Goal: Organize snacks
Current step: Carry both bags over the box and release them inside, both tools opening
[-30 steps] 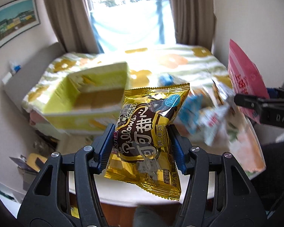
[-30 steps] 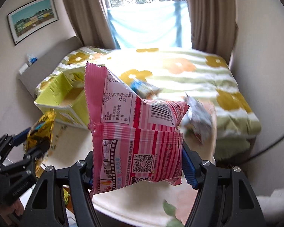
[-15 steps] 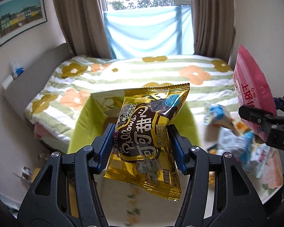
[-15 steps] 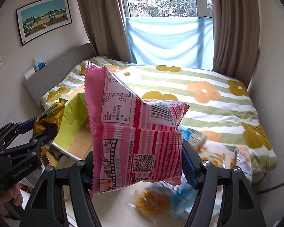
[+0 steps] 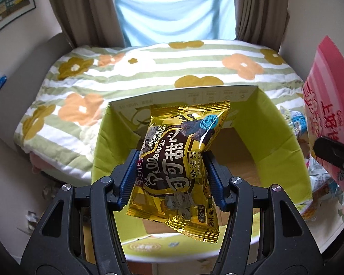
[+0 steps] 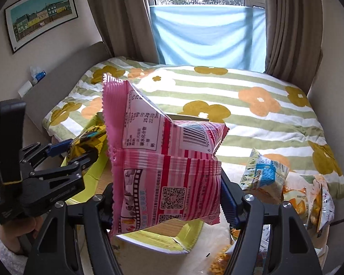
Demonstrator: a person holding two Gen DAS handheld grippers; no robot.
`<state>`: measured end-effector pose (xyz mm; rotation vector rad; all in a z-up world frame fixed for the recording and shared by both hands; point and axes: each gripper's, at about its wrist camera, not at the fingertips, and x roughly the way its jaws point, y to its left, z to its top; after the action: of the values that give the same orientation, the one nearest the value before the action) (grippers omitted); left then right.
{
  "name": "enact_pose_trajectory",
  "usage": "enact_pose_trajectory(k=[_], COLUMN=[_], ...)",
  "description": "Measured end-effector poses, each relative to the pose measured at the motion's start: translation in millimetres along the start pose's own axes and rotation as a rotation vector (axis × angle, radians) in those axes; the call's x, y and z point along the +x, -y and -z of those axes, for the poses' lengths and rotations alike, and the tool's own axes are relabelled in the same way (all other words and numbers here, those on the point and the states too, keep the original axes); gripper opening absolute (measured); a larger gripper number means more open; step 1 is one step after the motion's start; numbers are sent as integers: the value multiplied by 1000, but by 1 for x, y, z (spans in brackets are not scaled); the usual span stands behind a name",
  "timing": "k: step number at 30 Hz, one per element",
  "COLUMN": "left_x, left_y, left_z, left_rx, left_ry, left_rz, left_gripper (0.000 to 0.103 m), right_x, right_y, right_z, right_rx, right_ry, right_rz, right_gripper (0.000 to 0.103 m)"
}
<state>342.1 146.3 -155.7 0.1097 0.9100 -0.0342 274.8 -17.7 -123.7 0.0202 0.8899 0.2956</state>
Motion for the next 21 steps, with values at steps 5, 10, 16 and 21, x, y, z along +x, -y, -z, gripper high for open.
enact_pose_trajectory(k=[5,10,16,21], left_x=[11,17,11,0], left_y=[-4,-8,-20,-30], left_z=[-2,4,19,33], left_rx=[0,17,-36,-83], left_ry=[-1,-25,-62,-68], left_rz=[-46,-57,-64,-79], left_gripper=[103,103,103,103], right_x=[12,20,37,51], right_y=[0,-2,1,-3], right_z=[0,-2,-2,-5], right_rx=[2,8,4,-5], right_ry=[-16,-41,-95,-140], right_rz=[-14,-19,-31,-68], right_gripper=[66,66,66,67])
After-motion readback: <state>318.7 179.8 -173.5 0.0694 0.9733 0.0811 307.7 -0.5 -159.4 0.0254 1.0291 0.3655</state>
